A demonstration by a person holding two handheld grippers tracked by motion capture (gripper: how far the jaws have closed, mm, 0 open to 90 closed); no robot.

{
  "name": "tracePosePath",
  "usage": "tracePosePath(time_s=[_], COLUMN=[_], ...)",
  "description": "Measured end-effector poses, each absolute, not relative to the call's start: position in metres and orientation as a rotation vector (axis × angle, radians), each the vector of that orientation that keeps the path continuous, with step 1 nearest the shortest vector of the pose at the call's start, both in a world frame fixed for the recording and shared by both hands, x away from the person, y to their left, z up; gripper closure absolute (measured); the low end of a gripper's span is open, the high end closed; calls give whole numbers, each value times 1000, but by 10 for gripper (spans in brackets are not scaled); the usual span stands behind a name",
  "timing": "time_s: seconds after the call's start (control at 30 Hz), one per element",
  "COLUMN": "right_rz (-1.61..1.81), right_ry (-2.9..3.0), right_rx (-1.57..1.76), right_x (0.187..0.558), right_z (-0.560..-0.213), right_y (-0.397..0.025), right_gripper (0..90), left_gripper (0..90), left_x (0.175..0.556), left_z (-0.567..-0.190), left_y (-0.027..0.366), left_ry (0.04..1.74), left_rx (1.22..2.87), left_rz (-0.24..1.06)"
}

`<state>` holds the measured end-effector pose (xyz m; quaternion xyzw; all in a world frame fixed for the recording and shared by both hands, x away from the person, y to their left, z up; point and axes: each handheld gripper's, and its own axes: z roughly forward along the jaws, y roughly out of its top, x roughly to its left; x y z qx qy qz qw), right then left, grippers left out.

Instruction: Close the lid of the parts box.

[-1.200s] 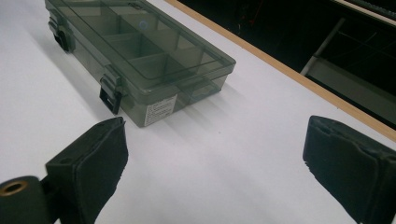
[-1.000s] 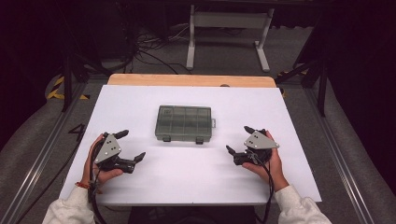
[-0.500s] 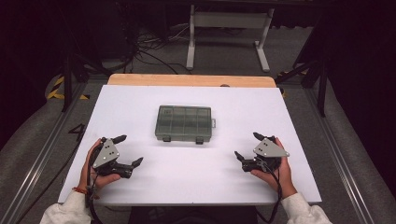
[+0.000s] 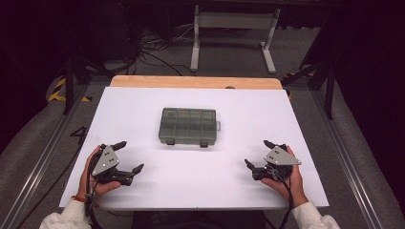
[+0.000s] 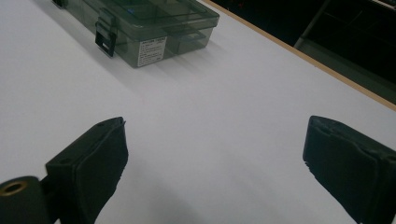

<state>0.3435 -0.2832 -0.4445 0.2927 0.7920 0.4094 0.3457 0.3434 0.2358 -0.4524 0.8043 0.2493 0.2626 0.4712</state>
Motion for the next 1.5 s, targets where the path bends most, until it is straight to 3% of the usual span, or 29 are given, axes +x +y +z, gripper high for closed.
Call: tracePosePath(time_s=[1.5], right_rz=[1070], right_ry=[2064], right_rx=[742], right_x=[344], right_z=[-443], right_y=[-278], right_gripper=[68], left_gripper=[45], left_x=[348], left_z=[-454], left_y=[238], left_ry=[629], left_rx=[1966], left_rz=[638])
